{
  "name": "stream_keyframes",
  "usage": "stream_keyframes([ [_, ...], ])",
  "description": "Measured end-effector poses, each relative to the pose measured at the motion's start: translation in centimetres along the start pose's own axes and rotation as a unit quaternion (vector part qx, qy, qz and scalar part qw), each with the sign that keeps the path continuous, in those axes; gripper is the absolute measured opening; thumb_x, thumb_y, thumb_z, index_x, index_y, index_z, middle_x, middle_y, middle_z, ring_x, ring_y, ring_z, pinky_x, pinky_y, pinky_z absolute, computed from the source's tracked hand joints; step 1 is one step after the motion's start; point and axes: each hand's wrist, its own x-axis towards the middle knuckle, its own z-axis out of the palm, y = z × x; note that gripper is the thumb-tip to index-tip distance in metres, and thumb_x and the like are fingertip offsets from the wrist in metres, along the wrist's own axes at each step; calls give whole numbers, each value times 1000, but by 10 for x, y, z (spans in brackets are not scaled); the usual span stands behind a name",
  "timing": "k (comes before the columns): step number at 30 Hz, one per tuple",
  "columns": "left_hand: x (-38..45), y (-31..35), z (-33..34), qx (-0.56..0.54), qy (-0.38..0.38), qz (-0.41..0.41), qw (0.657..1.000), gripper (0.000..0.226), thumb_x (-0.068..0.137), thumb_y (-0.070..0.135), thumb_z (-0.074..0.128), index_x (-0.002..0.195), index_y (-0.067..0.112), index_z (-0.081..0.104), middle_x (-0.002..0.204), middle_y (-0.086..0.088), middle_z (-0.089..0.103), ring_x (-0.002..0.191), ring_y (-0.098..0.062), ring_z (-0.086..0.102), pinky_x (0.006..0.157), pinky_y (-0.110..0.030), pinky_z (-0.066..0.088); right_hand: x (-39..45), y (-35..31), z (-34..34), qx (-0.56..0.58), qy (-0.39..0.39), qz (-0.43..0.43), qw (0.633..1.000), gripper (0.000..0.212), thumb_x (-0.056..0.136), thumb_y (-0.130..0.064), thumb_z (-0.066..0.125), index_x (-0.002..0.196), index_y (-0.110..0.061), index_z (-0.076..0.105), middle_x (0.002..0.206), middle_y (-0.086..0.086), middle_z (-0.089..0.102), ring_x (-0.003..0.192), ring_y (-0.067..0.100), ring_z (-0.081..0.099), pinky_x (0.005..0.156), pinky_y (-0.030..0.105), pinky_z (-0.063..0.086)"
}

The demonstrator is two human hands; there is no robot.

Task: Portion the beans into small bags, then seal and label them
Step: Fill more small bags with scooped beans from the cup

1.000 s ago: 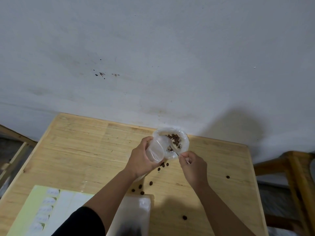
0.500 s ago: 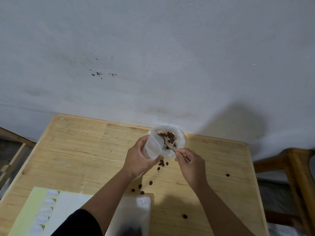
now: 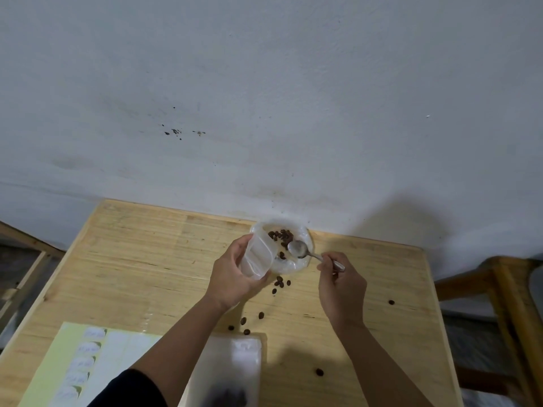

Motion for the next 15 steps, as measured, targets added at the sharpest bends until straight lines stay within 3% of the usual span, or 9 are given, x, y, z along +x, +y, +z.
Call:
stream_keyframes([
  [4,0,4,3,1,-3,19,1000,84,48,50,81,123,38,45,121,15,58,111,5,55,90,-12,46,-4,1,10,-5,4,48,999,13,92,-12,53,87,-15,65,63,-8,63,56,2,57,54,6,39],
  [6,1,3,5,3,-3,24,1000,81,50,48,82,122,42,44,124,15,58,115,4,53,95,-16,45,-7,2,15,44,29,126,991,14,94,-18,52,91,-16,65,71,-8,68,65,4,63,60,9,45],
  [8,1,2,6,5,-4,26,1000,82,51,48,82,124,41,44,126,14,57,118,1,52,98,-19,45,-8,3,21,145,47,230,961,15,94,-19,51,96,-14,65,77,-7,71,73,8,67,61,20,52],
  [10,0,2,7,6,-6,29,1000,82,51,49,82,123,41,44,125,15,57,117,2,53,96,-17,45,-9,4,25,227,38,301,925,16,94,-17,53,100,-11,66,82,-2,72,78,12,69,59,20,52],
  [13,1,3,7,10,-5,31,999,79,51,50,81,120,44,44,123,17,57,115,5,53,93,-13,44,-7,7,28,316,1,374,872,17,93,-15,54,106,-9,63,91,6,71,85,16,69,65,22,52],
  [15,1,3,6,12,-3,31,999,80,50,50,81,120,44,43,124,18,56,116,5,52,94,-12,43,-4,9,25,340,-8,391,855,18,92,-16,56,106,-7,62,94,10,70,88,19,69,67,24,52],
])
